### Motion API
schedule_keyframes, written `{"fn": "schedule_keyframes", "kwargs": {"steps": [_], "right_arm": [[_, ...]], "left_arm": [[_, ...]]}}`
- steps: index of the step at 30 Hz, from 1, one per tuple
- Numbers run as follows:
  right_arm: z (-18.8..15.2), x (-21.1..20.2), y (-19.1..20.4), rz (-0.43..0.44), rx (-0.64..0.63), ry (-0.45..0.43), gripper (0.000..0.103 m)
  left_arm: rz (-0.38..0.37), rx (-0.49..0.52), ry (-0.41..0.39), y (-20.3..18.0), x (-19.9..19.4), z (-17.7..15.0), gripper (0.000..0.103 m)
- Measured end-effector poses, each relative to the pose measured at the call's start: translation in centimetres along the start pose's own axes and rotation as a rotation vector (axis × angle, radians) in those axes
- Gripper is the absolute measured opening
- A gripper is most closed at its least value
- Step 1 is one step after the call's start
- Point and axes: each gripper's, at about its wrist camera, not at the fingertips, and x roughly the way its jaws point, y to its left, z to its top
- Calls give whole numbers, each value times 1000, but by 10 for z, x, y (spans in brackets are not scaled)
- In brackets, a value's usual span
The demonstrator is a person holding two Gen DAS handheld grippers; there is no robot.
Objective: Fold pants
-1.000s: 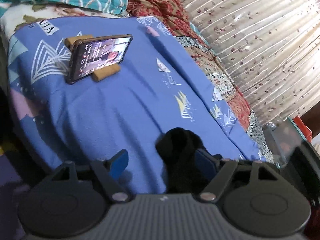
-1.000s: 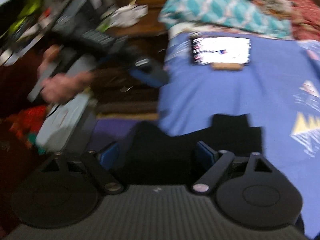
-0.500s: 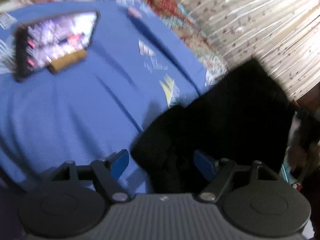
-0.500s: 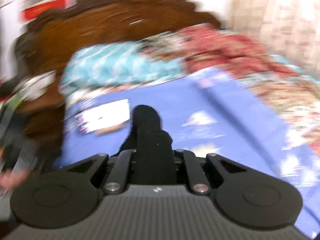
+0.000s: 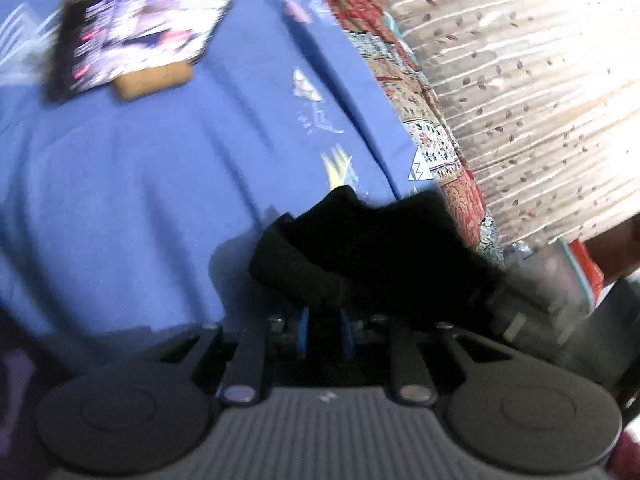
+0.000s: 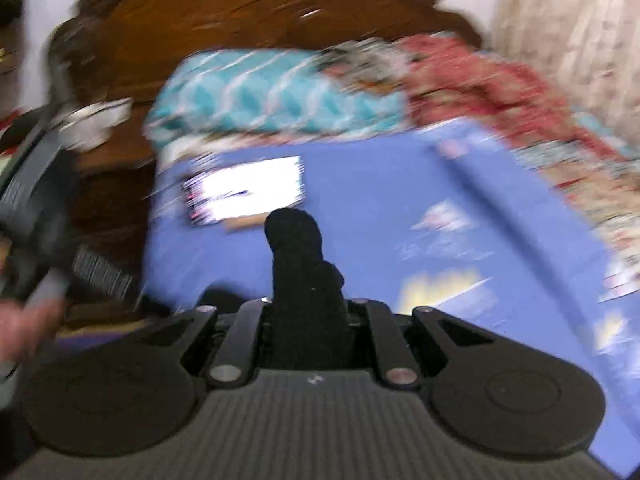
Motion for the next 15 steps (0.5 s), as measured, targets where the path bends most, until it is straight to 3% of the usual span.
{"fn": "schedule_keyframes", "kwargs": {"steps": [4, 5, 6, 8, 9, 11, 13, 15], "right_arm": [[-38, 25, 50, 97, -37, 84, 20], [-45, 32, 57, 100, -22, 104, 23], [-49, 35, 61, 105, -8, 115, 34], [-50, 33, 66, 103, -5, 109, 36], [-48, 29, 65, 107, -3, 110, 44], [-42, 13, 52, 162, 58, 91, 54], [-41, -4, 39, 163, 127, 36, 58], [-43, -23, 25, 126, 192, -8, 58]], "left_arm": [[55, -18, 24, 17, -9, -22, 24], [58, -45, 26, 24, -13, -24, 29], [49, -80, 20, 33, -21, -23, 33], [52, -114, -17, 43, -38, -19, 39], [63, -113, -53, 44, -49, -15, 39], [71, -64, -109, 37, -62, 1, 41], [91, 30, -121, 20, -57, 21, 49], [136, 171, -92, -7, -41, 38, 64]]}}
